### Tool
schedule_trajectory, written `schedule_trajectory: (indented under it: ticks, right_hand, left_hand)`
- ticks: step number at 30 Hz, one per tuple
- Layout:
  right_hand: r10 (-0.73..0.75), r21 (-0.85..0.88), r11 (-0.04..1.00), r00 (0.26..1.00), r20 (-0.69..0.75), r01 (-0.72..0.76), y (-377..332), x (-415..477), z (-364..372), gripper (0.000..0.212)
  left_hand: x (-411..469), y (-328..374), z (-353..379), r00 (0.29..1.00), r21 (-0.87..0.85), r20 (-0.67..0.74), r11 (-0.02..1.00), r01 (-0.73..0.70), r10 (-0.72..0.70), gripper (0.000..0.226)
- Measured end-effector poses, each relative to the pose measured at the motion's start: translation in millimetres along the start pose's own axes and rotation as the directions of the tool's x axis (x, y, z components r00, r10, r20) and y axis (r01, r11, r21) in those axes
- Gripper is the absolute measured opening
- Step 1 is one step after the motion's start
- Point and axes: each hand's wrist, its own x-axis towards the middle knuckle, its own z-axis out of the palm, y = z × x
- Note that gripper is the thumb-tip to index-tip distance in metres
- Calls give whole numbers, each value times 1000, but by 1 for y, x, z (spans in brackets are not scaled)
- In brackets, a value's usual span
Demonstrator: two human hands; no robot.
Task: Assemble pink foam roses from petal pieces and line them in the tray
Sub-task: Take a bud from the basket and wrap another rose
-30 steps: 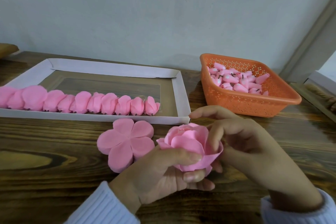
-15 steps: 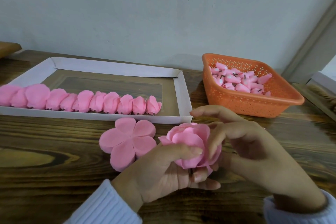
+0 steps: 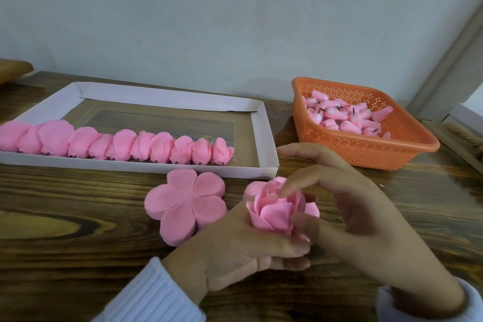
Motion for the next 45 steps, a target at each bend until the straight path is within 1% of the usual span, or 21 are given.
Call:
schedule_trajectory:
  ticks: [4,8,10,12,15,19,22,26,29,32,35,40,42,45]
  right_hand:
    - [-28,-194,980,999,30,34,0,2,8,18]
    - [-11,-220,975,999,48,21,-1,2,10,14]
    - [-12,-205,978,997,77,27,-2,2,10,13]
    - [-3,-166,986,996,91,18,-3,2,9,12]
    - [25,-68,997,997,77,-20,-3,0,5,7]
    - [25,0,1000,998,62,-25,-2,-1,2,9]
    - [2,22,1000,999,36,-2,-2,0,2,7]
    - [-36,20,999,999,12,36,0,-1,0,15]
    - [-64,-5,998,998,15,65,1,0,0,14]
    - [-81,-94,993,996,-30,78,1,1,-1,13]
    - [-91,-203,976,993,-73,74,-1,1,-3,8]
    - [-94,-340,938,994,-53,70,-1,2,-1,10]
    - [-87,-347,935,995,-43,66,-1,3,0,11]
    - [-52,-290,956,998,-37,40,-1,1,1,15]
  left_hand:
    - [0,1,2,1000,14,11,1000,9,-9,42]
    - [-1,1,2,999,35,35,999,3,-5,48]
    - [-1,1,1,998,39,62,999,0,-2,53]
    - [-1,1,-1,996,15,94,1000,-2,0,51]
    - [0,1,-3,990,-71,141,997,4,6,40]
    - [2,1,-6,977,-238,211,970,48,4,27]
    - [3,1,-10,964,-296,265,952,75,7,26]
    - [4,-3,-13,974,-302,224,952,50,19,29]
    - [5,-5,-15,979,-309,205,950,47,18,28]
    - [6,-6,-17,979,-289,201,956,43,17,29]
    - [7,-7,-18,983,-278,181,960,25,26,30]
    - [7,-7,-17,993,-299,114,954,0,36,33]
    - [7,-7,-16,995,-311,92,951,-4,34,33]
    - [7,-6,-15,999,-296,29,955,-25,35,33]
